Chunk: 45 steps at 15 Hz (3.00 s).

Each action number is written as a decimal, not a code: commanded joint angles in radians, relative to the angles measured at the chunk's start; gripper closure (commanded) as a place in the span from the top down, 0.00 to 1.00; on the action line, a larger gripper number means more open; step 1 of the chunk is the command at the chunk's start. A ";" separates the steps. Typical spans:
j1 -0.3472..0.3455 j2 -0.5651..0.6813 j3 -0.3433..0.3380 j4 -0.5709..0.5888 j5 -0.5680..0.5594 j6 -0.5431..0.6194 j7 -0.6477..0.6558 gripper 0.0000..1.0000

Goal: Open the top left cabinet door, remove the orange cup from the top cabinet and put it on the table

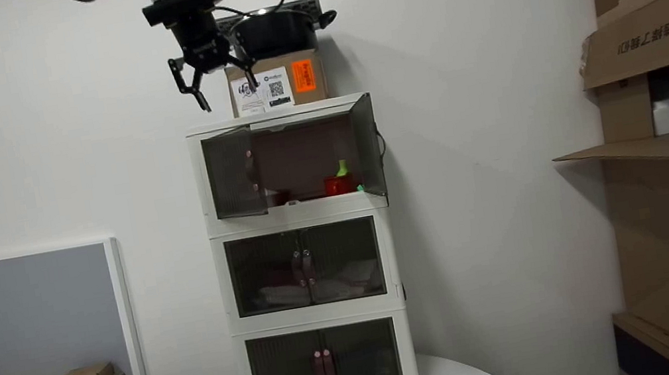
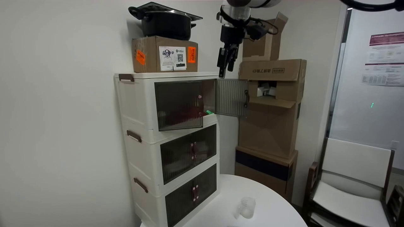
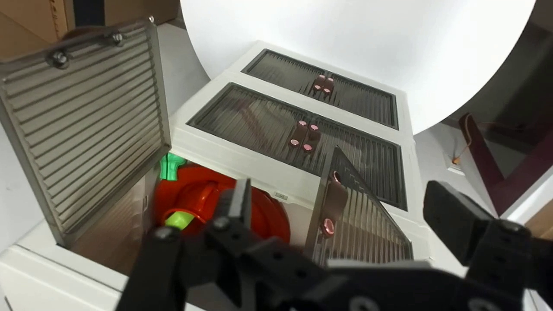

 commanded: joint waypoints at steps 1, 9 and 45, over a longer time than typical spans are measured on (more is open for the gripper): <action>-0.102 0.128 0.088 0.108 0.077 0.026 -0.099 1.00; -0.178 0.286 0.225 0.271 0.085 0.031 -0.191 1.00; -0.114 0.215 0.375 0.091 0.208 0.263 0.475 1.00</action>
